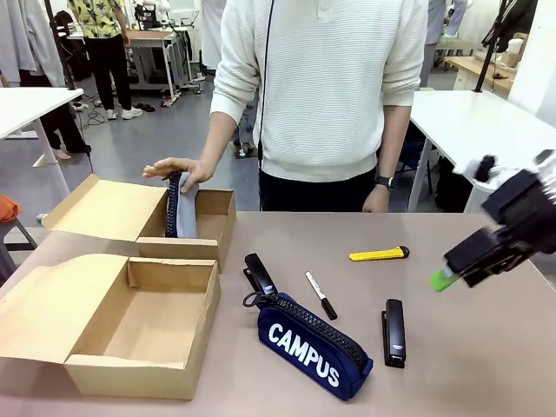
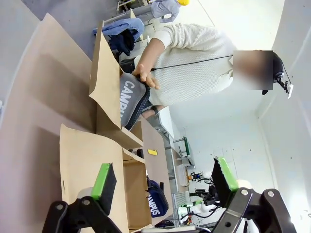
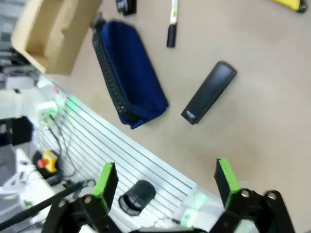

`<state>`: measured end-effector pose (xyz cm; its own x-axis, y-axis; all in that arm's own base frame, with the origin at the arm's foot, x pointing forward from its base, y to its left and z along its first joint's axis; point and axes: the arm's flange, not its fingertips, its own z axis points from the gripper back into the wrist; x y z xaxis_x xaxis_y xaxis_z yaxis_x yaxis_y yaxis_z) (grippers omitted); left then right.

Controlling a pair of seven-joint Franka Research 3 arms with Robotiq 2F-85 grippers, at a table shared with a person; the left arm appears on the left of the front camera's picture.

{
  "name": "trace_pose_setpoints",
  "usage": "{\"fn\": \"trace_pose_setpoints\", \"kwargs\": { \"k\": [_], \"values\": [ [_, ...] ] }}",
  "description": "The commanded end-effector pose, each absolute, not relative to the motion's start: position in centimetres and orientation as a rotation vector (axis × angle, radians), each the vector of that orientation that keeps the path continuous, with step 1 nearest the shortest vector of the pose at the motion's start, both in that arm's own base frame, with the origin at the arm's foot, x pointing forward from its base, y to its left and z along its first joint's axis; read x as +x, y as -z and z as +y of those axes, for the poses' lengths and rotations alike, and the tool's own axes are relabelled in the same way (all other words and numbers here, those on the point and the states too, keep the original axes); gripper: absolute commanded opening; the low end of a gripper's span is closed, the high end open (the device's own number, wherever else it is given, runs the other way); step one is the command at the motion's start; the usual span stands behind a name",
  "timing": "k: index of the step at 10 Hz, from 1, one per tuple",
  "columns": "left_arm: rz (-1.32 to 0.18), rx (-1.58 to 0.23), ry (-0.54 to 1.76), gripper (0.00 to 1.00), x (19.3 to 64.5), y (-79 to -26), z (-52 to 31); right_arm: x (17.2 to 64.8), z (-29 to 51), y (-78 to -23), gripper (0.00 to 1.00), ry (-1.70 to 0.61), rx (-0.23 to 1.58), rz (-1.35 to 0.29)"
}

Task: Place items inside the box.
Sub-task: Pick up a Pencil pouch or Stapler and place it inside the Mailer Box closest to the robot.

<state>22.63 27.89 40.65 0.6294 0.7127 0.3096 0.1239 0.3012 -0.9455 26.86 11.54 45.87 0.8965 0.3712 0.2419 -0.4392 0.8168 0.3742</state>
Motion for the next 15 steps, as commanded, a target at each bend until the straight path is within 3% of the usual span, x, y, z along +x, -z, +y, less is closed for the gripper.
{"fn": "trace_pose_setpoints", "kwargs": {
  "k": [1, 4, 8, 14, 15],
  "values": [
    [-0.867, -1.238, -0.443, 1.00, 22.5, -40.7, 27.7, 29.1, 16.0, -43.1, 1.00, -0.396, 0.405, -0.086],
    [-0.867, -1.238, -0.443, 1.00, 22.5, -40.7, 27.7, 31.9, 18.4, -39.1, 1.00, -0.322, 0.321, 0.035],
    [-0.867, -1.238, -0.443, 1.00, 22.5, -40.7, 27.7, 32.9, 19.8, -34.9, 1.00, -0.102, 0.109, -0.060],
    [-0.867, -1.238, -0.443, 1.00, 22.5, -40.7, 27.7, 34.6, 20.0, -30.6, 1.00, 0.049, 0.046, -0.052],
    [-0.867, -1.238, -0.443, 1.00, 22.5, -40.7, 27.7, 34.7, 20.0, -30.6, 0.94, 0.051, 0.039, -0.051]
  ]
}}
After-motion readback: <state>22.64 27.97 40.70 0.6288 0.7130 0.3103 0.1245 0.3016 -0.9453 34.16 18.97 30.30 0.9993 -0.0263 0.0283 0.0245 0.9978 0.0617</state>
